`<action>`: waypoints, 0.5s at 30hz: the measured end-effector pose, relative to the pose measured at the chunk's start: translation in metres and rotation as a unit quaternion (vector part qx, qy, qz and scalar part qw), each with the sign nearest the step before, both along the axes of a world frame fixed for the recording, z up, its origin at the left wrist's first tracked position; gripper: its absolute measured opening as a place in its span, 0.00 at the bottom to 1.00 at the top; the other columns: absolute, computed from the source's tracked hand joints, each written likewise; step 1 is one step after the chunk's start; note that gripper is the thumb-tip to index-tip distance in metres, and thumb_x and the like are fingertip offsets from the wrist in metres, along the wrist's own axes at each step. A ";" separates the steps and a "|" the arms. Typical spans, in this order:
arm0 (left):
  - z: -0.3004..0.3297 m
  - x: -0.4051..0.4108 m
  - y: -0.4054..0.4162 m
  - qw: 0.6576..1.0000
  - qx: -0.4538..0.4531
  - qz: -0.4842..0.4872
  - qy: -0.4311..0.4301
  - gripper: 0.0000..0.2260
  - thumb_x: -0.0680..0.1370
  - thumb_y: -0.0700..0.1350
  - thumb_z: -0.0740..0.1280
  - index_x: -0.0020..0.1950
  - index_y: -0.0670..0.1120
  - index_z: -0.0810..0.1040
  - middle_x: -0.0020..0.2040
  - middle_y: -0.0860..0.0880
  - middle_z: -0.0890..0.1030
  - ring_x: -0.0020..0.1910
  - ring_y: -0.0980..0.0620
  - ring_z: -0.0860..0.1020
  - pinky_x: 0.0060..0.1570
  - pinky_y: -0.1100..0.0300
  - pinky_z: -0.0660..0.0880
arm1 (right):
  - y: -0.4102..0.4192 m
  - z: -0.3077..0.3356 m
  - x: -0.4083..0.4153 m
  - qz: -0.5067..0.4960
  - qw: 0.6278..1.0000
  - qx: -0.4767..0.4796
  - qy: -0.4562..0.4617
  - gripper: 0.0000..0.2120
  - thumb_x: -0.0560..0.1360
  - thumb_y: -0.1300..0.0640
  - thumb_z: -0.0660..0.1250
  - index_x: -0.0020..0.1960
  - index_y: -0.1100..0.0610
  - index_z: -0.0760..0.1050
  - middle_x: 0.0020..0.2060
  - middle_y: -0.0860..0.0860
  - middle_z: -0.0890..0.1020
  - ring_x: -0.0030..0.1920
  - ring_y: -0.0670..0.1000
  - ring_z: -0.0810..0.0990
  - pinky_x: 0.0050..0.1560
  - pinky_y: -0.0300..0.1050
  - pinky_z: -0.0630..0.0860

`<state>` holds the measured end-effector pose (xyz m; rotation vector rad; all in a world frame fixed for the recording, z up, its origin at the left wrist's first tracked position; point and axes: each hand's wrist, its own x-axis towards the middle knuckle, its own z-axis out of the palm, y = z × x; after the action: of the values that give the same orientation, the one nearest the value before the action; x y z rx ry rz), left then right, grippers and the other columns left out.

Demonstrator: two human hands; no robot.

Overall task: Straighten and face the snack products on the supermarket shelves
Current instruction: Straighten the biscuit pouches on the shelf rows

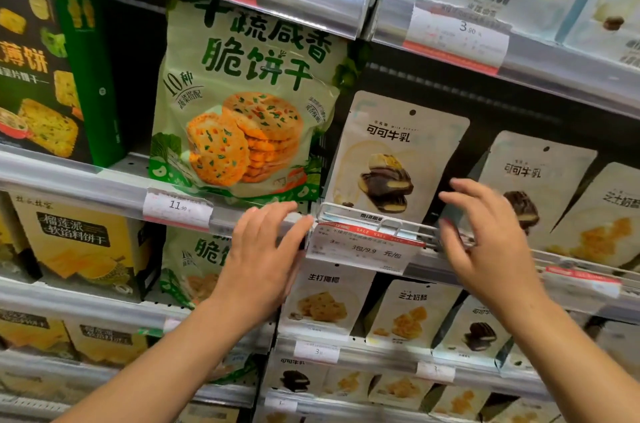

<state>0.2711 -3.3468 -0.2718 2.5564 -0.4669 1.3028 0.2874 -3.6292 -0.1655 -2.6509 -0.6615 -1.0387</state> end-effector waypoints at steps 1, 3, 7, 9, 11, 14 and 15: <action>-0.013 -0.004 -0.002 0.999 0.004 -0.043 -0.010 0.19 0.72 0.41 0.69 0.62 0.43 0.73 0.61 0.40 0.73 0.59 0.40 0.72 0.61 0.43 0.67 | 0.000 -0.013 -0.001 0.002 1.000 -0.006 0.019 0.18 0.74 0.59 0.66 0.64 0.58 0.75 0.64 0.54 0.75 0.66 0.51 0.70 0.66 0.44 0.63; -0.040 -0.011 -0.007 0.991 0.029 -0.120 0.057 0.16 0.71 0.39 0.69 0.59 0.43 0.75 0.56 0.42 0.76 0.54 0.41 0.76 0.54 0.45 0.73 | 0.002 -0.034 0.001 -0.010 0.999 -0.006 0.053 0.17 0.76 0.60 0.65 0.65 0.58 0.74 0.63 0.54 0.76 0.65 0.51 0.71 0.66 0.44 0.64; -0.071 -0.014 -0.020 0.959 -0.072 -0.090 0.258 0.18 0.75 0.43 0.69 0.64 0.42 0.75 0.58 0.45 0.74 0.55 0.45 0.76 0.53 0.48 0.77 | 0.005 -0.058 0.009 -0.015 0.999 0.000 0.052 0.18 0.78 0.58 0.59 0.66 0.60 0.74 0.60 0.55 0.78 0.61 0.55 0.73 0.63 0.48 0.65; -0.077 -0.009 -0.025 0.926 -0.173 -0.060 0.330 0.22 0.79 0.45 0.65 0.71 0.43 0.66 0.58 0.46 0.68 0.52 0.48 0.75 0.49 0.51 0.77 | 0.007 -0.064 0.011 -0.011 0.999 0.018 0.033 0.18 0.77 0.57 0.60 0.65 0.61 0.74 0.60 0.56 0.78 0.60 0.55 0.73 0.63 0.48 0.65; -0.079 0.000 -0.029 0.910 -0.208 -0.043 0.355 0.19 0.79 0.48 0.64 0.68 0.45 0.65 0.52 0.49 0.66 0.43 0.48 0.75 0.40 0.51 0.77 | 0.010 -0.069 0.012 -0.014 0.999 0.037 0.024 0.18 0.78 0.57 0.60 0.66 0.61 0.73 0.60 0.55 0.77 0.61 0.54 0.73 0.65 0.48 0.65; -0.080 0.016 -0.036 0.895 -0.221 -0.024 0.387 0.17 0.78 0.51 0.65 0.64 0.45 0.67 0.42 0.52 0.71 0.39 0.53 0.74 0.35 0.59 0.72 | 0.015 -0.075 0.012 -0.024 0.998 0.061 0.025 0.20 0.77 0.56 0.61 0.67 0.60 0.72 0.62 0.54 0.75 0.64 0.53 0.71 0.68 0.51 0.65; -0.079 0.022 -0.038 0.886 -0.235 -0.027 0.398 0.21 0.78 0.50 0.66 0.67 0.44 0.66 0.38 0.52 0.73 0.36 0.57 0.74 0.32 0.64 0.69 | 0.016 -0.077 0.012 -0.026 0.997 0.068 0.025 0.20 0.77 0.56 0.62 0.67 0.60 0.71 0.63 0.54 0.75 0.65 0.52 0.70 0.69 0.52 0.65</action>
<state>0.2932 -3.3847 -0.3512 2.3435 -0.0348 0.2075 0.2993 -3.6131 -0.2425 -2.5785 -0.4954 -0.9898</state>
